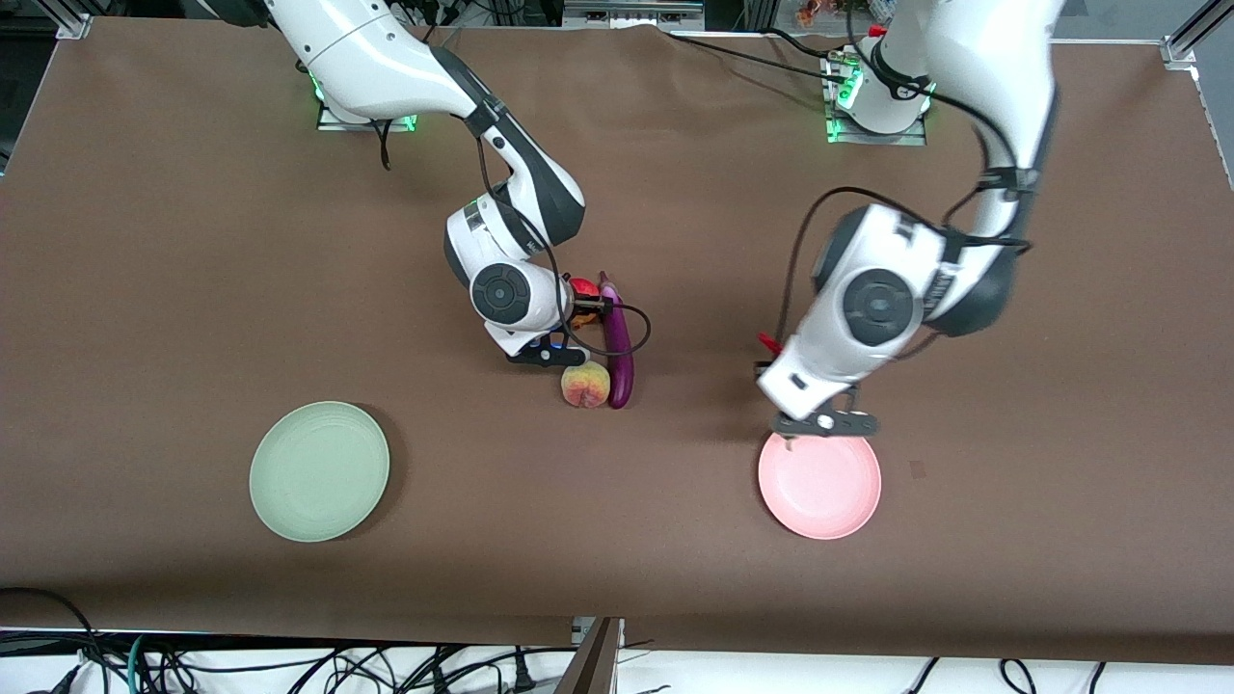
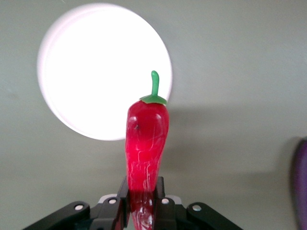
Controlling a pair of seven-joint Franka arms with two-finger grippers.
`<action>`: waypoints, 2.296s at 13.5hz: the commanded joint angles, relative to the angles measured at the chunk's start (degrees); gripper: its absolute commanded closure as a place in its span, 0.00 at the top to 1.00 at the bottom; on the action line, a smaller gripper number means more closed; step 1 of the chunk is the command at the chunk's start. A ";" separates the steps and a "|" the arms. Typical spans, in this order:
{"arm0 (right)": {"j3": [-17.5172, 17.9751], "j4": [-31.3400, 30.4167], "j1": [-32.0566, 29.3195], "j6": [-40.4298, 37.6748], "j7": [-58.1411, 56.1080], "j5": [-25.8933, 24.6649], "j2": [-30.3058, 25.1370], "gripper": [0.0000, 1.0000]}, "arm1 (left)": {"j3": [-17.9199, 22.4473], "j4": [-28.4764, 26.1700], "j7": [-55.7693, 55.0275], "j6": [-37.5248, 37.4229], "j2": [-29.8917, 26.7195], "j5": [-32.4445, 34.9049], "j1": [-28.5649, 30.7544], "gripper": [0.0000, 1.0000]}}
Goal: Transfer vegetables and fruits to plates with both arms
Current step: 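Carry the chili to the pink plate while the right gripper carries the pomegranate, then release the chili with the left gripper while the right gripper releases the pomegranate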
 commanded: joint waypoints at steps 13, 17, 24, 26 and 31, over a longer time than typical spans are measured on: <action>-0.93 2.05 -2.79 -3.00 -4.20 -1.70 -2.57 0.37 | -1.08 7.48 16.90 22.28 16.56 0.75 8.21 0.03; -7.51 8.92 -9.82 -6.45 -16.74 -6.89 -2.75 0.38 | -1.08 5.37 18.05 22.10 17.17 1.19 8.56 0.32; -7.87 9.10 -26.26 2.06 -44.44 -7.59 1.46 0.39 | -1.25 5.46 17.87 18.17 13.06 0.58 9.44 1.00; -7.87 9.10 -29.25 4.70 -49.80 -10.22 3.04 0.39 | -2.56 5.72 17.26 12.03 9.55 0.32 9.09 1.00; -7.87 9.01 -32.16 9.98 -56.59 -10.49 5.42 0.44 | -12.31 5.11 6.66 2.34 6.98 -0.74 8.30 1.00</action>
